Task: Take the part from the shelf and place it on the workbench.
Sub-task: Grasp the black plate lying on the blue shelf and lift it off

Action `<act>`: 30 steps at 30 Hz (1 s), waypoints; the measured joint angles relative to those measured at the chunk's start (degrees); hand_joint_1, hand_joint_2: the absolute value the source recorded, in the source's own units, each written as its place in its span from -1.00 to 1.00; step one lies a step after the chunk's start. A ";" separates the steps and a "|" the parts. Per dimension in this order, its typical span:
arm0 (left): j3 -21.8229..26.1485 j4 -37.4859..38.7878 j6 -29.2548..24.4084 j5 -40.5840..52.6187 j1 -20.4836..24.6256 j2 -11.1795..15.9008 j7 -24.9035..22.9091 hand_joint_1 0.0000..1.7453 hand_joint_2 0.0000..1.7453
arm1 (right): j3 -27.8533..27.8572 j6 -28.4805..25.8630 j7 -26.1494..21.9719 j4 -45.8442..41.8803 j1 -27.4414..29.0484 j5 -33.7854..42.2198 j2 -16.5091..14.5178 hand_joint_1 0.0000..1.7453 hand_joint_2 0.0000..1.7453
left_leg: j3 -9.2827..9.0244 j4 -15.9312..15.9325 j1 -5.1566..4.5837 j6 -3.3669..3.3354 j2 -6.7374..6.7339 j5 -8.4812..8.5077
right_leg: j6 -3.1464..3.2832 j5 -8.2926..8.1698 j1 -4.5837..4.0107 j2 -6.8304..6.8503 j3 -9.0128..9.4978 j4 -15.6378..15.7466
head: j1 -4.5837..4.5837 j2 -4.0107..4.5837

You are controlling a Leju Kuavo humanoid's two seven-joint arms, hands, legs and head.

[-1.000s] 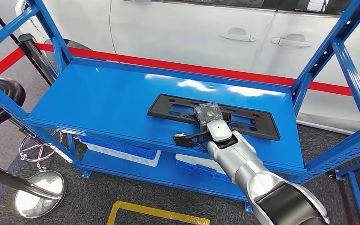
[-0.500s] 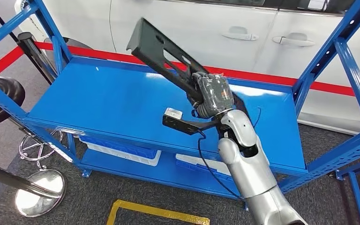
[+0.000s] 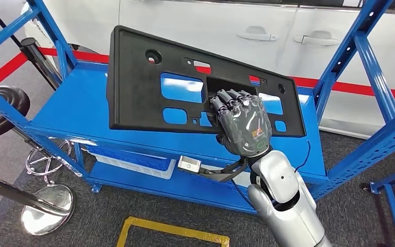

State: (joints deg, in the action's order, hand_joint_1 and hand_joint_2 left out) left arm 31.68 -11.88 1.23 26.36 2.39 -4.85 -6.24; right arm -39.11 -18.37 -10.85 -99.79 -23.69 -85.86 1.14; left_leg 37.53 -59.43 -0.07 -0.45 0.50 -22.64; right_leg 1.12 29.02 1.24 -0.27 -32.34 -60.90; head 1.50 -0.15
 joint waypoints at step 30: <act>3.41 -1.24 0.82 6.10 -0.31 0.00 -1.20 -1.00 1.00 | -7.64 2.75 5.36 -5.97 1.78 0.33 5.80 1.00 1.00 | 0.29 0.13 -0.01 -0.22 -0.75 0.81 | 0.04 1.08 -0.77 0.30 1.74 0.56 | -0.12 0.00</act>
State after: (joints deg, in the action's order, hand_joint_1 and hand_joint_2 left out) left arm 35.09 -13.13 2.05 32.46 2.07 -4.84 -7.43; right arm -46.75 -15.61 -5.49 -105.77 -21.91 -85.53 6.93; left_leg 37.83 -59.30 -0.08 -0.67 -0.25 -21.83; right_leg 1.16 30.10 0.47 0.03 -30.60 -60.34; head 1.38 -0.15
